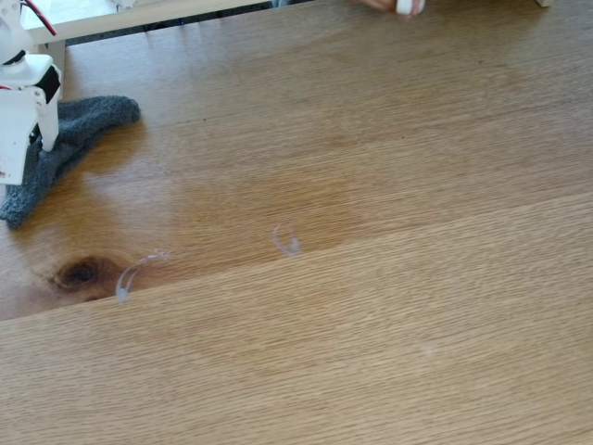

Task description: Clean the area in front of the robot

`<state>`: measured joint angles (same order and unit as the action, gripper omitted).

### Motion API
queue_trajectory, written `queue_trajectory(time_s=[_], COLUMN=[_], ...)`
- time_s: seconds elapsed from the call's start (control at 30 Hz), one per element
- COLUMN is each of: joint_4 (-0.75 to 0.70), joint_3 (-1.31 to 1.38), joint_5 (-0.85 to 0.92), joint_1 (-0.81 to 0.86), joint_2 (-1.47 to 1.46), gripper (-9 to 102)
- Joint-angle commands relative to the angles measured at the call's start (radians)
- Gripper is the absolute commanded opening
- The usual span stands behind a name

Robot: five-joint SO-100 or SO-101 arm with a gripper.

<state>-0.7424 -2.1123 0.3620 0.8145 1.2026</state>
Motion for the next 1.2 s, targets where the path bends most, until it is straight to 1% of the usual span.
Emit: queue_trajectory(time_s=[0.0, 0.13, 0.23, 0.6, 0.73, 0.87, 1.03, 1.1, 1.17], joint_4=[-0.071, -0.164, -0.198, -0.255, -0.302, -0.328, -0.336, -0.307, -0.241], joint_3=[0.040, 0.040, 0.040, 0.040, 0.041, 0.041, 0.041, 0.041, 0.041], joint_5=[-0.086, -0.156, -0.184, -0.218, -0.236, -0.255, -0.278, -0.291, -0.305], joint_1=[-0.077, -0.195, -0.262, -0.322, -0.396, -0.589, -0.962, -1.111, -1.221], joint_2=[0.153, 0.333, 0.414, 0.520, 0.623, 0.756, 0.905, 0.917, 0.882], gripper=[0, 0, 0, 0, 0, 0, 0, 0, 0])
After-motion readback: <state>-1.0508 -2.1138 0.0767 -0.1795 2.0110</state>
